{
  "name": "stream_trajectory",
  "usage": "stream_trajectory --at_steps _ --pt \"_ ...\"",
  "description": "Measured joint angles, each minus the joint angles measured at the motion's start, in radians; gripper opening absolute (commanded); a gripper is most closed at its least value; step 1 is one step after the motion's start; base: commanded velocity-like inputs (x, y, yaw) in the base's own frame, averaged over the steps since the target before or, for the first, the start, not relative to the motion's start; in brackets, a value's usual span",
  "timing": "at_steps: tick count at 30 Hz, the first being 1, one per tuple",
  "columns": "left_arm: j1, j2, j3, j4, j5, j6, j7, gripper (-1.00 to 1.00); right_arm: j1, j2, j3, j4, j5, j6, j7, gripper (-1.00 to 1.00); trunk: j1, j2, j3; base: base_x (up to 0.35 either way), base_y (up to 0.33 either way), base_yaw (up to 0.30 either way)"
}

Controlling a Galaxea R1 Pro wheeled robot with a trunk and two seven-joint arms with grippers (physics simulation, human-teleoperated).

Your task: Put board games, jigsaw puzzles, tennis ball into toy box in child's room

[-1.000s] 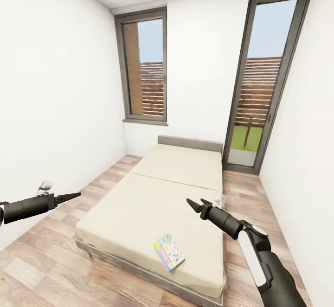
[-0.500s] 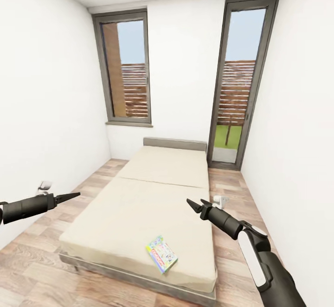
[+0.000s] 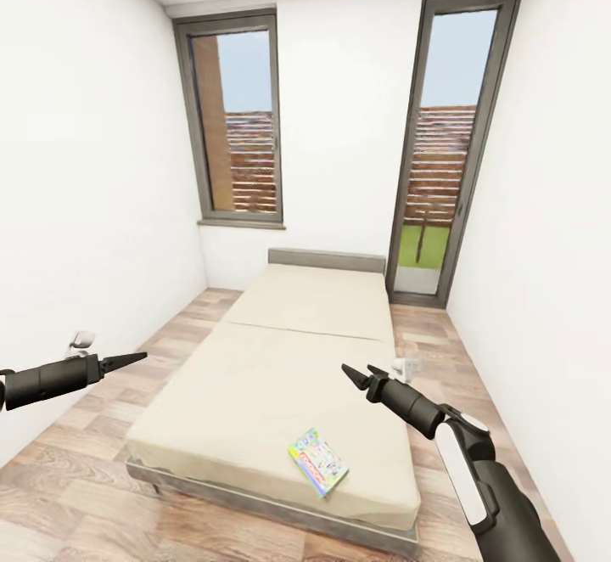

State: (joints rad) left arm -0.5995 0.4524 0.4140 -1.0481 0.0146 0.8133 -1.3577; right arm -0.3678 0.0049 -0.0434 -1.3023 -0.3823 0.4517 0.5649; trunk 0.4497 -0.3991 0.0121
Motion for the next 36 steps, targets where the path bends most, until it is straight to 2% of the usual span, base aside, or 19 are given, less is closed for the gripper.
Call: stream_trajectory --at_steps 15,36 --pt "0.0 0.0 0.0 0.0 0.0 0.0 0.0 1.0 0.0 -0.001 -0.014 0.028 -0.002 -0.001 0.0 1.0 0.0 0.0 -0.022 0.0 0.109 -0.129" --pt "0.0 0.0 0.0 0.001 0.0 0.0 0.0 1.0 0.001 -0.001 -0.016 0.035 -0.002 -0.001 0.0 1.0 0.0 0.001 -0.027 0.0 0.005 -0.262"
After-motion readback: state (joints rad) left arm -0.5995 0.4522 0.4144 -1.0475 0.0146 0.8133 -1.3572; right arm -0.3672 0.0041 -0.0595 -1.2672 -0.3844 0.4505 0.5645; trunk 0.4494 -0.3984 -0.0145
